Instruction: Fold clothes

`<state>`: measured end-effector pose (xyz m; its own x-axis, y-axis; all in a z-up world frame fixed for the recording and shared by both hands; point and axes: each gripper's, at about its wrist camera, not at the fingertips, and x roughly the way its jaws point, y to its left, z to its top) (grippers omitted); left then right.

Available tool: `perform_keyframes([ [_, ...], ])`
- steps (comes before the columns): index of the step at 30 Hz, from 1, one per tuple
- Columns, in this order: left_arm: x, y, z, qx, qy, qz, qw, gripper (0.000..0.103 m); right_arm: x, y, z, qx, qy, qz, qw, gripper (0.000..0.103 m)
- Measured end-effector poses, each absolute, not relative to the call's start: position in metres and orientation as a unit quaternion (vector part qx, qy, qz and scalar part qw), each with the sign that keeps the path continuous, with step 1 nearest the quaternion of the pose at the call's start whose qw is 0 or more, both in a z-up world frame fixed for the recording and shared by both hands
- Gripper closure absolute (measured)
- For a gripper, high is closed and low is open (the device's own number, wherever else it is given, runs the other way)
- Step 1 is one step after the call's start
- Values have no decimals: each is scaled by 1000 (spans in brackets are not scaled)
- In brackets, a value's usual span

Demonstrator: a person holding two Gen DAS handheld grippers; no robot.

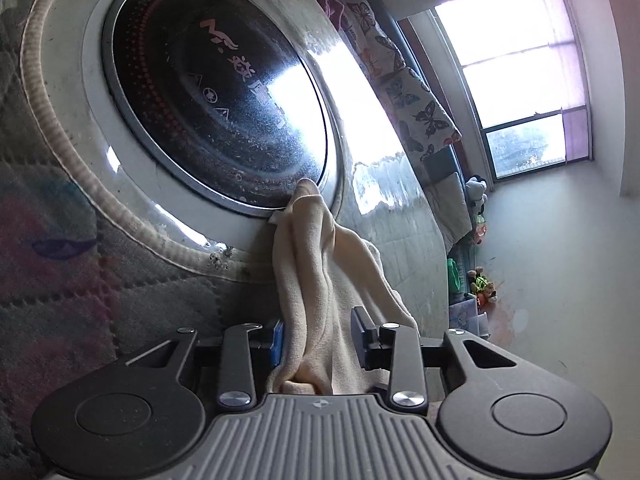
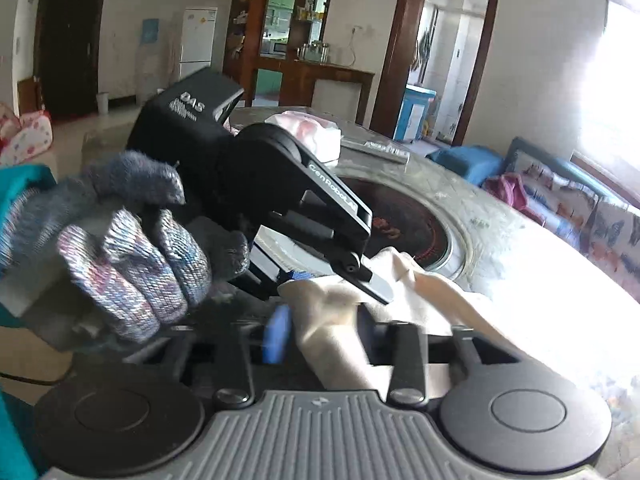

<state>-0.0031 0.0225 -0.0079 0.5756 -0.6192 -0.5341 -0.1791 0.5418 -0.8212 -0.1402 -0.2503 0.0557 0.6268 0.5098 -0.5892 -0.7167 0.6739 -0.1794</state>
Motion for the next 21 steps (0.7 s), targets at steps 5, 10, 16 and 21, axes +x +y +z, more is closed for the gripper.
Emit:
perform_keyframes([
  [5,2,15,-3,-455,440,-148,760,67,-139,-231,39,-236,255,341,874,69],
  [10,8,20,-9,-465,438,-152,754,59,-131,-231,42,-198,261,337,883,92],
  [16,12,13,-12,-475,438,-174,743,49,-131,-250,57,-153,264,350,885,93],
  [21,13,9,-16,-467,440,-173,748,81,-131,-262,59,-142,272,367,878,91],
])
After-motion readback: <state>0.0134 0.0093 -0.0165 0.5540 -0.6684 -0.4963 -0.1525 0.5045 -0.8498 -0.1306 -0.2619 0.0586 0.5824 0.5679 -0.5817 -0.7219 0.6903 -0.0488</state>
